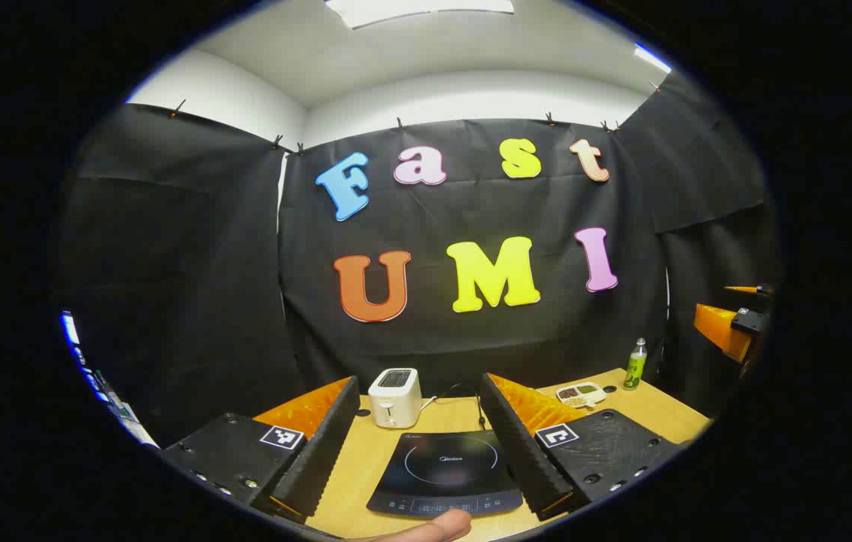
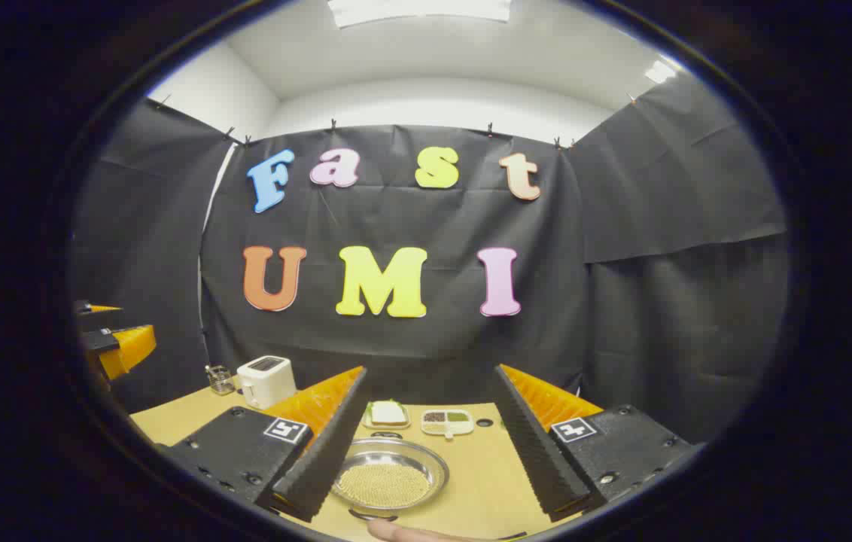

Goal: First push the handle of the pot to place it horizontally, then grasp the pot with both hands and set it on the induction cooktop.

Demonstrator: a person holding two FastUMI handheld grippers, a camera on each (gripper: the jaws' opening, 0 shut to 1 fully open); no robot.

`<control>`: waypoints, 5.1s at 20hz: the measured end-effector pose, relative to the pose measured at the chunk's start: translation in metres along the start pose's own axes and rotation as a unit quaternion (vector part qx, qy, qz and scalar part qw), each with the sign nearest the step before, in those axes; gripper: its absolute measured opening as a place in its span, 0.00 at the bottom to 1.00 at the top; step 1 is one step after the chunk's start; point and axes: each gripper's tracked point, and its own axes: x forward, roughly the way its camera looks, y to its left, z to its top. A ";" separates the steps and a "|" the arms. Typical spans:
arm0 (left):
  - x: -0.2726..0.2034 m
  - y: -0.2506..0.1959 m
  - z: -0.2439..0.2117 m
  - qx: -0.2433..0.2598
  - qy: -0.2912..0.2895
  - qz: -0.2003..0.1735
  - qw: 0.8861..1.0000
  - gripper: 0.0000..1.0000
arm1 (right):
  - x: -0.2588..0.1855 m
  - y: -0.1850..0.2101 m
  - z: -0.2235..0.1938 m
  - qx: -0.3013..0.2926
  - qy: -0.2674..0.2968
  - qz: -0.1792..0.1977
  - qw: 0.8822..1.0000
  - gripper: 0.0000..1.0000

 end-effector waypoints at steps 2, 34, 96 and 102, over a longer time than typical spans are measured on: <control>-0.001 0.003 0.002 -0.009 -0.006 0.004 1.000 0.96 | -0.001 0.005 -0.002 0.003 0.004 0.005 1.000 1.00; -0.011 0.002 -0.004 -0.018 -0.029 -0.001 0.999 0.96 | -0.006 -0.059 -0.020 0.019 0.013 -0.030 0.999 0.99; -0.039 0.006 -0.025 -0.037 -0.046 -0.026 0.998 0.96 | 0.013 0.113 -0.362 0.053 0.413 0.174 0.892 0.00; -0.036 -0.004 -0.030 -0.027 -0.040 -0.028 0.998 0.96 | 0.015 0.086 -0.361 0.038 0.403 0.176 0.897 0.04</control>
